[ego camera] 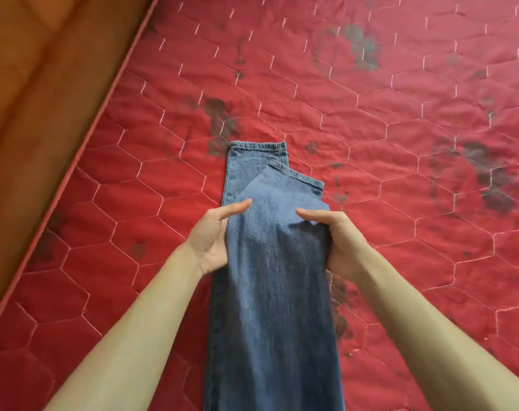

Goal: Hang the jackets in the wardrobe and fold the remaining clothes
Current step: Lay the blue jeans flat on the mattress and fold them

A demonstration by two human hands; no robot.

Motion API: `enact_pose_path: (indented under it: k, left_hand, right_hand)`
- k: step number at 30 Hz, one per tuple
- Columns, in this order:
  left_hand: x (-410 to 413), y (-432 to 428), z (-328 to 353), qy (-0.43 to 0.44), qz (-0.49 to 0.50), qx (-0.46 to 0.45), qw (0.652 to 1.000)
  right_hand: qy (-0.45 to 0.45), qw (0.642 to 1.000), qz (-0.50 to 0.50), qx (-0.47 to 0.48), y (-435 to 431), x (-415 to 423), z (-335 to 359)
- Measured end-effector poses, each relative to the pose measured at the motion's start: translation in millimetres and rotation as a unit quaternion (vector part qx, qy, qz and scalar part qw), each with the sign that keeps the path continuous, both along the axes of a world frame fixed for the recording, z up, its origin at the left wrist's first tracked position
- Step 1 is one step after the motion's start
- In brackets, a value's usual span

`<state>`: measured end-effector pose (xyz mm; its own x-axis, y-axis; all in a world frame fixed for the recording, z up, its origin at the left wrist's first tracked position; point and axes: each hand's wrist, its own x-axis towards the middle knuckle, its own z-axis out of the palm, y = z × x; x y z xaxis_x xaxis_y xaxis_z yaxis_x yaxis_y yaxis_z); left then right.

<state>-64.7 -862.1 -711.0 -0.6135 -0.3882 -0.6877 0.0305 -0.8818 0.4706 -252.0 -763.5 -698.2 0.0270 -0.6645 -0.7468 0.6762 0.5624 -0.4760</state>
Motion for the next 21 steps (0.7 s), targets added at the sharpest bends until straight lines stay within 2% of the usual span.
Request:
enact_pose_path:
  k: [5,8,11,13,15,17,19,21]
  left_hand:
    - [-6,-38,9,0.037,0.05,-0.034,0.998]
    - [-19,-69,15,0.017,0.067,-0.104,0.992]
    - [-35,-102,16,-0.003,0.132,-0.184,0.974]
    - [-46,-117,11,-0.053,0.174,-0.228,0.957]
    - [-50,-119,-2,-0.109,0.185,-0.233,0.948]
    - [-42,-106,-23,-0.186,0.12,-0.226,0.949]
    - [-24,-79,-45,-0.265,0.037,-0.246,0.932]
    - [-1,-50,-63,-0.301,0.031,-0.274,0.913]
  right_hand:
    - [0.077,0.994,-0.011,-0.077,-50,0,4]
    - [0.124,0.985,-0.043,-0.115,-80,-5,5]
    - [0.183,0.973,-0.046,-0.137,-104,-9,-2]
    - [0.226,0.965,-0.046,-0.125,-115,-8,-17]
    - [0.276,0.957,-0.042,-0.082,-113,-8,-41]
    - [0.35,0.936,0.007,-0.027,-97,-9,-66]
    - [0.403,0.914,0.049,0.009,-72,-11,-84]
    - [0.42,0.907,0.034,0.016,-41,-12,-92]
